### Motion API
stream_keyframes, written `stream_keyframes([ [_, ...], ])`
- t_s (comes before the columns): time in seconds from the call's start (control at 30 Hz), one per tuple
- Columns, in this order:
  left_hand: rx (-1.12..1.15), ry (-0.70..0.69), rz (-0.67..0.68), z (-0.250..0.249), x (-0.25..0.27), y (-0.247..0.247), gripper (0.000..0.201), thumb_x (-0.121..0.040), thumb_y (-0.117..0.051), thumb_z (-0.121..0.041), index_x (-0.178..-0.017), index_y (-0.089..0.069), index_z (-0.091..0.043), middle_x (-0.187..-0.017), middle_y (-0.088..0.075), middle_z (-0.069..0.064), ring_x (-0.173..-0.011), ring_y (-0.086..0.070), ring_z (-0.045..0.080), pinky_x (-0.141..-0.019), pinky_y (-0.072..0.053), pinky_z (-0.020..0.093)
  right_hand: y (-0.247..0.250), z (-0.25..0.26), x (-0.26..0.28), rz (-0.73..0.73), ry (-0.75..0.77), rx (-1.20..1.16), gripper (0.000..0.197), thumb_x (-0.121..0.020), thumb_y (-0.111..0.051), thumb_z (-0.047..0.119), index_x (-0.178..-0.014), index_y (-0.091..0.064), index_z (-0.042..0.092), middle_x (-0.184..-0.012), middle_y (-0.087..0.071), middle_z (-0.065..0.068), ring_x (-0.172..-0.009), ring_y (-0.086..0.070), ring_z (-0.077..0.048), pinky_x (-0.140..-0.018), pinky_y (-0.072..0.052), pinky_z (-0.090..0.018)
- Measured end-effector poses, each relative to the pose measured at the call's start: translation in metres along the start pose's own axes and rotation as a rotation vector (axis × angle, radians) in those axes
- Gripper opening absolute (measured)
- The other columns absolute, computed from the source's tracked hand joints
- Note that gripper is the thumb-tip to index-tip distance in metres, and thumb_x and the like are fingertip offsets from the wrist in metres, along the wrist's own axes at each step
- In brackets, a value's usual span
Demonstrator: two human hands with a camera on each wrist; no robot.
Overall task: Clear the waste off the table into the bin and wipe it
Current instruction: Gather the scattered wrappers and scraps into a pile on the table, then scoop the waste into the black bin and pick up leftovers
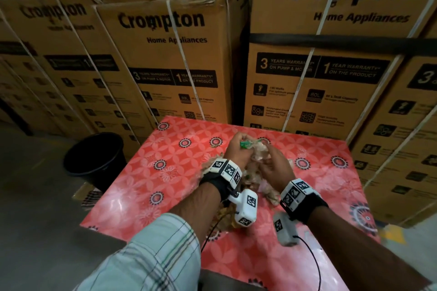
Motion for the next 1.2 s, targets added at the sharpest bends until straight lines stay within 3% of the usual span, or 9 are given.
stream_keyframes([
  [0.17,-0.017,-0.037,0.009,0.010,0.011,0.049,0.023,-0.084,-0.065,-0.001,-0.091,-0.053,-0.020,-0.092,-0.062,0.007,-0.081,-0.061,0.024,-0.073,-0.056,0.046,-0.029,0.049,0.006,-0.102,-0.079,-0.087,0.045,-0.086,-0.065,0.006,-0.129,-0.054,0.011,-0.114,-0.062,-0.006,-0.089,-0.063,-0.018,-0.082,-0.054,-0.037],
  [0.33,-0.132,-0.077,0.013,0.028,0.015,0.112,0.023,-0.085,-0.069,-0.013,-0.104,-0.057,-0.018,-0.103,-0.065,0.005,-0.092,-0.064,0.027,-0.079,-0.056,0.044,-0.070,0.095,0.012,-0.144,-0.003,-0.136,0.054,-0.082,-0.067,0.000,-0.127,-0.052,0.026,-0.098,-0.058,0.009,-0.083,-0.064,-0.013,-0.070,-0.057,-0.030],
  [0.47,-0.136,-0.066,0.025,0.052,0.019,0.165,0.022,-0.084,-0.072,-0.017,-0.100,-0.059,-0.022,-0.091,-0.065,-0.003,-0.082,-0.061,0.018,-0.072,-0.051,0.032,-0.115,0.125,0.010,-0.026,0.098,-0.158,0.056,-0.079,-0.061,-0.009,-0.127,-0.058,0.020,-0.107,-0.060,0.006,-0.077,-0.062,-0.005,-0.063,-0.051,-0.016],
  [0.57,-0.088,0.002,-0.001,0.067,0.020,0.202,0.022,-0.086,-0.067,-0.005,-0.098,-0.058,-0.022,-0.089,-0.062,-0.002,-0.080,-0.059,0.020,-0.064,-0.049,0.028,-0.150,0.135,0.001,0.026,0.116,-0.142,0.047,-0.080,-0.063,-0.003,-0.119,-0.065,0.024,-0.105,-0.067,-0.003,-0.077,-0.064,-0.007,-0.067,-0.052,-0.023],
  [0.67,0.053,0.131,0.085,0.081,0.017,0.226,0.022,-0.093,-0.057,-0.004,-0.098,-0.059,-0.026,-0.098,-0.063,0.004,-0.083,-0.062,0.023,-0.066,-0.056,0.035,-0.171,0.146,-0.011,0.009,0.067,-0.162,0.032,-0.081,-0.065,-0.001,-0.106,-0.071,0.018,-0.083,-0.069,0.004,-0.067,-0.065,-0.005,-0.065,-0.055,-0.027],
  [0.83,0.185,0.256,0.158,0.086,-0.001,0.260,0.034,-0.093,-0.054,-0.008,-0.122,-0.059,-0.026,-0.119,-0.061,0.003,-0.103,-0.061,0.018,-0.079,-0.058,0.036,-0.193,0.160,-0.044,0.015,-0.001,-0.213,0.015,-0.086,-0.065,0.006,-0.084,-0.068,0.021,-0.075,-0.069,0.000,-0.066,-0.068,-0.016,-0.061,-0.056,-0.026],
  [0.97,0.080,0.155,0.293,0.087,-0.016,0.292,0.060,-0.089,-0.069,-0.025,-0.141,-0.038,-0.027,-0.123,-0.057,0.004,-0.105,-0.058,0.018,-0.082,-0.052,0.033,-0.222,0.174,-0.083,0.031,-0.033,-0.375,0.022,-0.079,-0.066,-0.006,-0.077,-0.070,0.015,-0.066,-0.068,0.000,-0.061,-0.067,-0.011,-0.055,-0.053,-0.022],
  [1.07,-0.099,0.110,0.236,0.094,-0.030,0.323,0.088,-0.080,-0.076,-0.022,-0.151,-0.023,-0.024,-0.123,-0.060,0.011,-0.104,-0.060,0.020,-0.084,-0.053,0.038,-0.257,0.182,-0.114,0.057,-0.075,-0.427,0.020,-0.081,-0.067,0.004,-0.067,-0.071,0.018,-0.061,-0.069,-0.002,-0.059,-0.066,-0.015,-0.055,-0.054,-0.029],
  [1.2,-0.216,0.093,0.087,0.102,-0.051,0.372,0.076,-0.075,-0.068,-0.015,-0.146,-0.041,-0.015,-0.125,-0.062,0.021,-0.096,-0.065,0.022,-0.078,-0.051,0.034,-0.303,0.198,-0.143,0.156,-0.071,-0.476,0.021,-0.082,-0.069,0.009,-0.066,-0.072,0.022,-0.061,-0.068,-0.002,-0.057,-0.063,-0.017,-0.056,-0.051,-0.030],
])
Point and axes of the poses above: each hand's wrist, its own x-axis away from the middle knuckle, its own y-axis out of the back of the hand, z = x × y, the point moved 3 cm from there along -x, towards the middle knuckle
